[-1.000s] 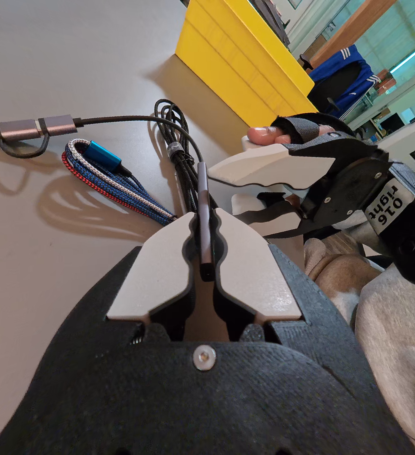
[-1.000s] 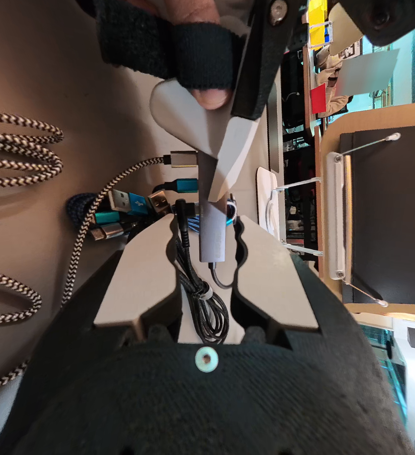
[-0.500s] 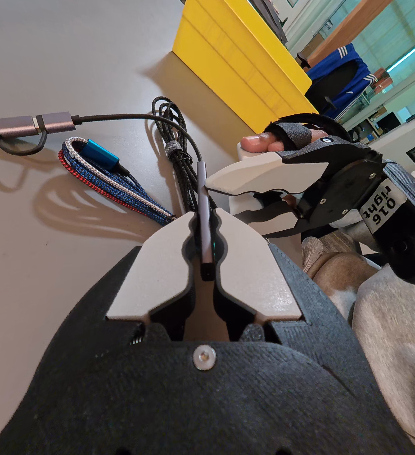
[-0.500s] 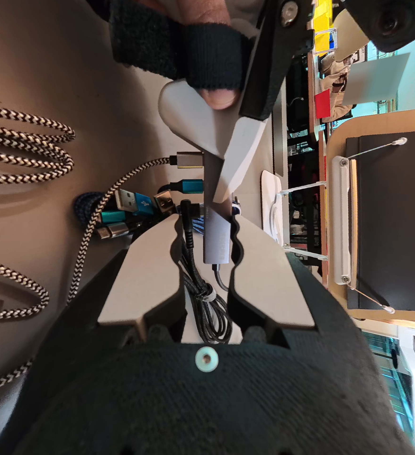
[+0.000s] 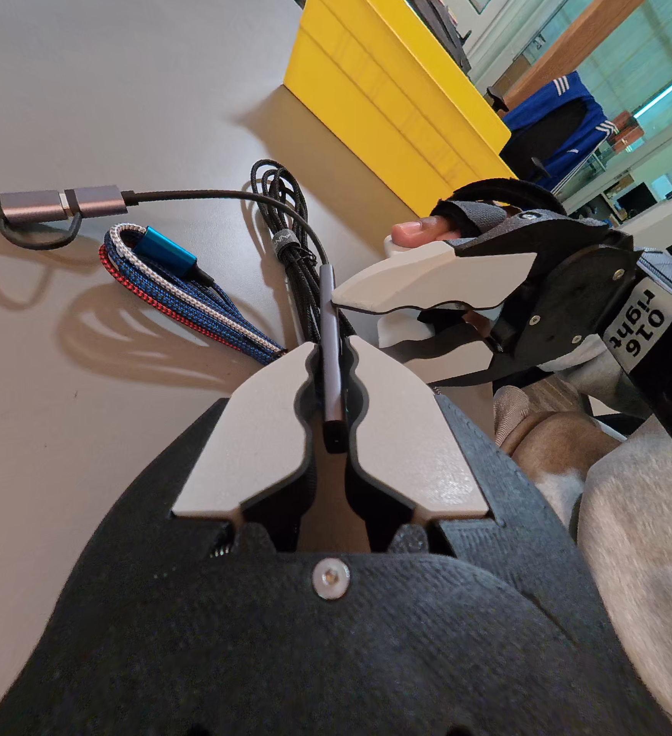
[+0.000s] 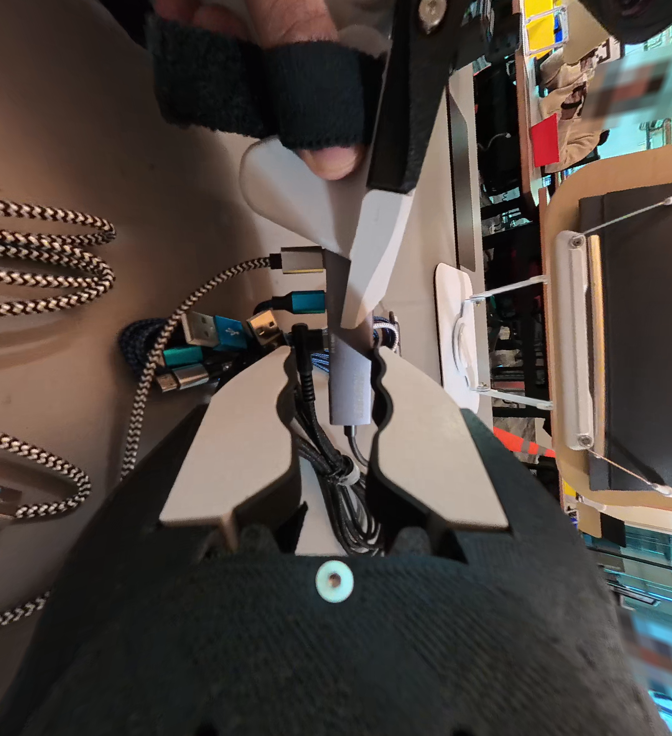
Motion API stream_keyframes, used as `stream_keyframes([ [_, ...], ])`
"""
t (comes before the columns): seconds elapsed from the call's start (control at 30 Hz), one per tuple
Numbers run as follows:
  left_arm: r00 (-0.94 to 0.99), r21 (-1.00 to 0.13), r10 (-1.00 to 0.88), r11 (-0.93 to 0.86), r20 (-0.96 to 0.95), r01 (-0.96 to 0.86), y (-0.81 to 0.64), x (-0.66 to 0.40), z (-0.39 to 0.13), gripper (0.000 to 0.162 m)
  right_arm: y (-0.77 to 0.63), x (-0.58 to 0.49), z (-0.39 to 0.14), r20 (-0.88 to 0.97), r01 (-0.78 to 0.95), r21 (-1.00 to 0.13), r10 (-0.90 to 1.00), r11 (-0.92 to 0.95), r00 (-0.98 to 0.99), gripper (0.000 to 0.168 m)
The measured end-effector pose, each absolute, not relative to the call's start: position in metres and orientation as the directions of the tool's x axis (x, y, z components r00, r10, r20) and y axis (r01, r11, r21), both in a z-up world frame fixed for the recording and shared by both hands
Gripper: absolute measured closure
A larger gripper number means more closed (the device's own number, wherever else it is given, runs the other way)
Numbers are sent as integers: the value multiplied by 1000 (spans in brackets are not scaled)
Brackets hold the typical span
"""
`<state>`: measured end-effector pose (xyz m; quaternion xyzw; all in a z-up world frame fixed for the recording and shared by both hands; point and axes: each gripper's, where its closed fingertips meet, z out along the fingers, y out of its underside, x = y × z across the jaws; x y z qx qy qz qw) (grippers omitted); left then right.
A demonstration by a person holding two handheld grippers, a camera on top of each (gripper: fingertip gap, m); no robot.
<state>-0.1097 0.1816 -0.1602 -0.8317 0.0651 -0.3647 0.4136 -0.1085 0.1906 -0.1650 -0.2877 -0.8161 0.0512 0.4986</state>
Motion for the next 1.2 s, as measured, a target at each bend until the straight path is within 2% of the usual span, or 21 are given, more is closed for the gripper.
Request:
stream_keyframes([
  [0.3,714,-735,-405,-640,571,224,183,-110,-159,152,193,-108,-162,769,450,-389,552,804,-322,134],
  [0.63,680,-718,-401,-641,614,270,184,-113,-157,152,194,-111,-162,823,416,-348,486,840,-293,134],
  [0.7,681,-716,-392,-637,619,285,185,-115,-157,153,194,-111,-163,827,410,-349,482,843,-288,140],
  [0.83,655,-698,-374,-631,657,339,186,-119,-156,152,197,-108,-156,868,376,-324,430,868,-247,132],
  [1.03,623,-674,-356,-622,696,398,187,-125,-155,152,215,-98,-144,753,418,-529,636,738,-169,118],
  [1.2,580,-664,-351,-543,735,513,188,-144,-138,146,225,-91,-139,572,408,-710,808,574,-141,110],
])
